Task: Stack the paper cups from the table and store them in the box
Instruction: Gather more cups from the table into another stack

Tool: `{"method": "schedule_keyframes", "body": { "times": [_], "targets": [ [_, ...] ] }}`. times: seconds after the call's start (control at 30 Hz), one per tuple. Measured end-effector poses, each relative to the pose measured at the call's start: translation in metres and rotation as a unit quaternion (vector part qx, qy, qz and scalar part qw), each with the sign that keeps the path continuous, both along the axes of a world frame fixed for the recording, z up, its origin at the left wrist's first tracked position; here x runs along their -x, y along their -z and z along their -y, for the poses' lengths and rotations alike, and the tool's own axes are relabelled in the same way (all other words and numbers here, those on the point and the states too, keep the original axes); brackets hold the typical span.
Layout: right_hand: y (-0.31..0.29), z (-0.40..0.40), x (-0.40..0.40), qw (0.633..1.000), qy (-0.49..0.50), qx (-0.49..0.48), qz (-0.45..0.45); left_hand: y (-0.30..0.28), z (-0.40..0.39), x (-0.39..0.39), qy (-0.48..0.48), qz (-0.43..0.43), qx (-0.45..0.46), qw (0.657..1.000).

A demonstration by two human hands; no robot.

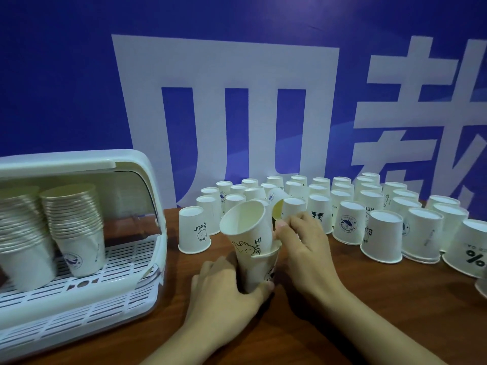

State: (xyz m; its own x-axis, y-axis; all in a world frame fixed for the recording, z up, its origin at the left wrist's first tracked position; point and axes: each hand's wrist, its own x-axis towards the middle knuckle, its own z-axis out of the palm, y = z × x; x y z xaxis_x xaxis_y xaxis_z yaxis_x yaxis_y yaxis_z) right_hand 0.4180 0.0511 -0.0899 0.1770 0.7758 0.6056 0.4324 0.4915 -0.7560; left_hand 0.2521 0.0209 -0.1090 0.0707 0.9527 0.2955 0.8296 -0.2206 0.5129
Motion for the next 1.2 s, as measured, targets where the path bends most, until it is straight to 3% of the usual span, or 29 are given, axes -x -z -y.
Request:
{"method": "schedule_keyframes", "body": {
  "times": [0.23, 0.5, 0.77, 1.2],
  "targets": [
    [-0.008, 0.008, 0.0, 0.995, -0.025, -0.065, -0.068, 0.003, -0.003, 0.001, -0.003, 0.005, 0.0, 1.0],
    [-0.003, 0.001, 0.003, 0.996, -0.044, -0.05, 0.064, 0.004, -0.005, 0.002, 0.008, 0.019, -0.018, 1.0],
    [-0.002, -0.002, -0.003, 0.997, -0.016, -0.041, 0.062, 0.003, -0.004, 0.001, 0.003, 0.02, -0.015, 1.0],
    [-0.003, -0.001, -0.012, 0.974, 0.022, -0.005, 0.226, -0.001, -0.002, 0.003, 0.0, 0.041, 0.002, 0.999]
  ]
}}
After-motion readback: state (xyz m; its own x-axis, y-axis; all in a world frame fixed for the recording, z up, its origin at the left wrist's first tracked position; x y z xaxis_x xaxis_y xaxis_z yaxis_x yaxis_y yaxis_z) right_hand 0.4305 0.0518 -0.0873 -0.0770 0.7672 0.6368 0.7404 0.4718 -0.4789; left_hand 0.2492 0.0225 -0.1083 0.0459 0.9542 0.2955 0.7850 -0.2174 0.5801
